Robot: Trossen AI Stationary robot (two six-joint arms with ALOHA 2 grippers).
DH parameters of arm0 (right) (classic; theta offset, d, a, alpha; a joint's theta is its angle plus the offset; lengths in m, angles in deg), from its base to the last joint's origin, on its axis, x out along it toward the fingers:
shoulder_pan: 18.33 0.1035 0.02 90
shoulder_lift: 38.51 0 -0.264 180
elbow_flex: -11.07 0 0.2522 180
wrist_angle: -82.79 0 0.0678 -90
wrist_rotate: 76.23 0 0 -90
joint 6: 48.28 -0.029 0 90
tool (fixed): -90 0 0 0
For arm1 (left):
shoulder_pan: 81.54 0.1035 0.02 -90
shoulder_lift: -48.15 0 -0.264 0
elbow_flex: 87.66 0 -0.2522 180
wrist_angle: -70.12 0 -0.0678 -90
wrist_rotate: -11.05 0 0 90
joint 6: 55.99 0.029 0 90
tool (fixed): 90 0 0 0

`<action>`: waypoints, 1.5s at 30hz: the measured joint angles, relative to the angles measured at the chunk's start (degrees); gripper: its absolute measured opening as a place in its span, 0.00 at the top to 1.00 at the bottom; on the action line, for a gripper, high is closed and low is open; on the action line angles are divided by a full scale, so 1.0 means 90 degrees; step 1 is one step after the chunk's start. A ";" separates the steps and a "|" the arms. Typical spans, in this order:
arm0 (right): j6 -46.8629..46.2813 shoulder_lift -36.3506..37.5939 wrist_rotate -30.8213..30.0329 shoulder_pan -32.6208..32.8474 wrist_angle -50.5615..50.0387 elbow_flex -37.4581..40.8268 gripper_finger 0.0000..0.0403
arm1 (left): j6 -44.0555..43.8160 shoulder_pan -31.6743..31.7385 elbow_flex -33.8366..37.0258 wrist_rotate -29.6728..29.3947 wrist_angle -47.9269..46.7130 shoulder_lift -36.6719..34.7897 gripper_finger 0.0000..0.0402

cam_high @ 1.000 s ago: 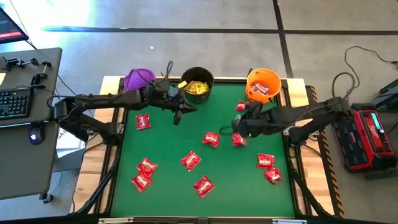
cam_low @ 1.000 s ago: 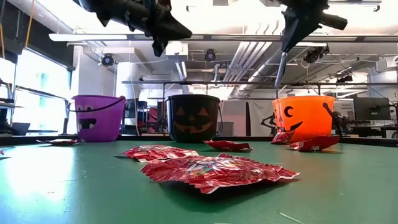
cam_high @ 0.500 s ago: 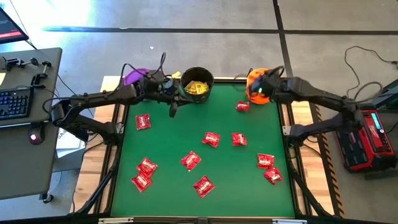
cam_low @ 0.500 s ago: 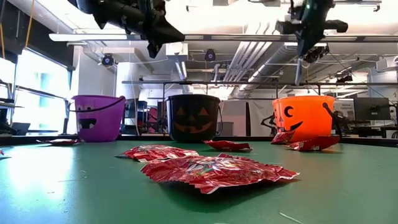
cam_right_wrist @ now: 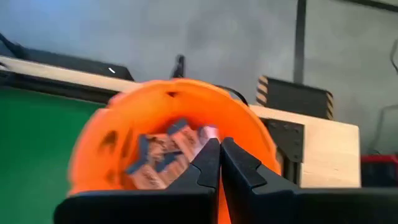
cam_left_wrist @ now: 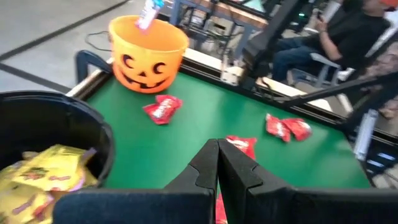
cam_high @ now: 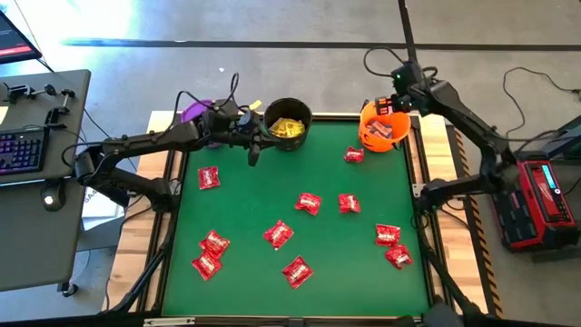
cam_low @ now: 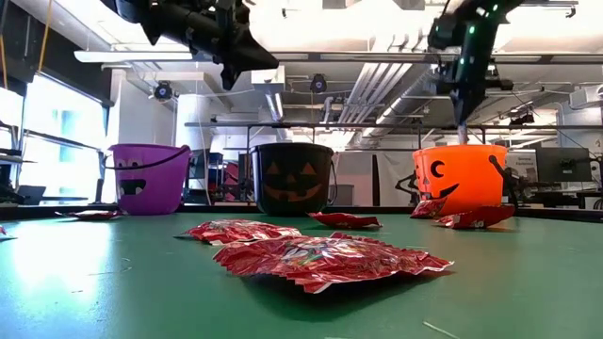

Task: Sort candy by brand, put in halloween buckets
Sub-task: Put the blue chocolate bar into the orange bucket, then put the red candy pack into the violet bucket

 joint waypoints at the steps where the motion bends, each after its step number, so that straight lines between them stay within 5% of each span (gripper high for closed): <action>1: 0.0121 -0.0116 0.0039 -0.0103 -0.0012 0.0000 1.00 | -0.0001 0.0001 0.0000 -0.0112 0.0000 0.0000 1.00; 15: 0.0664 -0.1400 0.0549 -0.0307 0.0161 0.0000 1.00 | -0.0289 0.0002 0.0004 -0.0594 -0.0304 -0.0002 1.00; 23: 0.0945 -0.0882 0.0596 -0.0041 -0.0235 0.0000 1.00 | -0.0057 0.0106 0.0320 -0.0083 -0.0221 -0.0005 1.00; 29: 0.0342 0.0230 0.0879 0.1114 -0.0789 0.0000 1.00 | 0.0501 0.0368 0.0357 0.1052 -0.0315 -0.0005 1.00; 34: -0.0473 0.0867 0.1508 0.2540 -0.0504 0.0000 1.00 | 0.1049 0.0488 0.0357 0.1306 -0.0448 -0.0005 1.00; 41: -0.1378 0.0721 0.1645 0.4179 -0.0230 0.0000 0.98 | 0.1269 0.0756 0.0357 0.1780 -0.0481 -0.0002 1.00; 45: -0.1546 0.0285 0.1776 0.4818 0.0022 0.0000 0.89 | 0.1324 0.0806 0.0357 0.1788 -0.0493 -0.0002 1.00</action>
